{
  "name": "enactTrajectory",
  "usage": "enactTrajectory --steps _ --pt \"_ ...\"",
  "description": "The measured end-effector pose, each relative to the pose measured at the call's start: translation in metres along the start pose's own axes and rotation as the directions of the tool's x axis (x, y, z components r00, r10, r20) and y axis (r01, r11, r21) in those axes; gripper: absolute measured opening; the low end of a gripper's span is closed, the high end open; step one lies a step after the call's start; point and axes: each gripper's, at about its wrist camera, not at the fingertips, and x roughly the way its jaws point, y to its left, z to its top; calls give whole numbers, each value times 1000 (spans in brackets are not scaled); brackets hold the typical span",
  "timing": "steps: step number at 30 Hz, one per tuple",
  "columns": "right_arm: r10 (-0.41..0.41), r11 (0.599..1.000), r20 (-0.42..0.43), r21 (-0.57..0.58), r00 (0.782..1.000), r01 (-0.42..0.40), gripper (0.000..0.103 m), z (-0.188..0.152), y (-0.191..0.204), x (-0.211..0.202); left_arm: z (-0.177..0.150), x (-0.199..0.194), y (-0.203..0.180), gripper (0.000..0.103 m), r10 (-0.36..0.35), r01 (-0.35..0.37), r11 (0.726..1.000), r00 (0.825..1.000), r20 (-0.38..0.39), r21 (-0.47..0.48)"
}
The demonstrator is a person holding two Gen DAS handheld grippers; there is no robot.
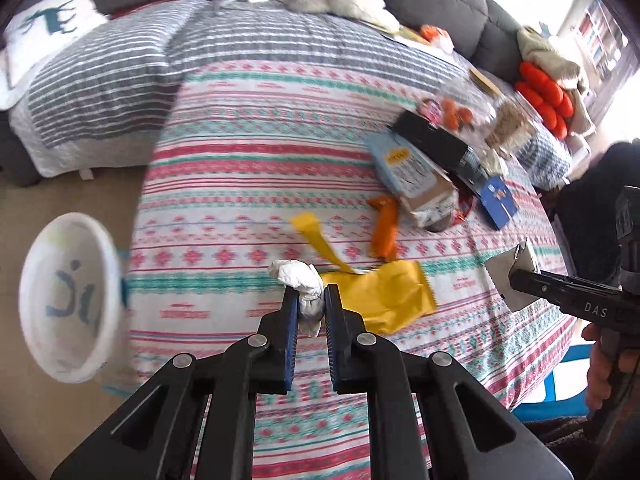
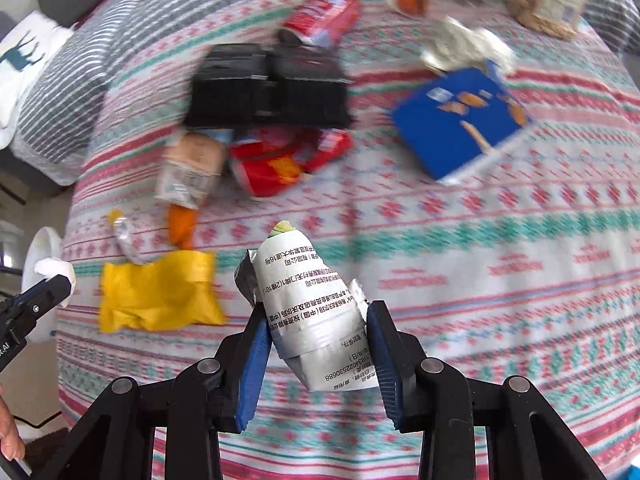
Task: Collect trash
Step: 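Carry the tissue over the bin and open the left tool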
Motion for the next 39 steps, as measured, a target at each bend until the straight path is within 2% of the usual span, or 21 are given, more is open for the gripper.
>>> enactTrajectory --steps 9,21,29,39 --pt "61 992 14 -113 998 -59 43 5 77 14 -10 -26 67 14 69 -66 994 997 30 -89" --pt "127 968 31 -222 991 -117 43 10 167 37 -29 -48 175 14 183 -168 958 982 45 -234" --pt "140 956 28 -263 990 -128 43 10 201 55 -27 -45 216 14 230 -207 935 972 46 -286" --pt "150 945 31 -299 988 -134 43 8 225 68 -25 -38 242 14 255 -228 923 966 47 -309"
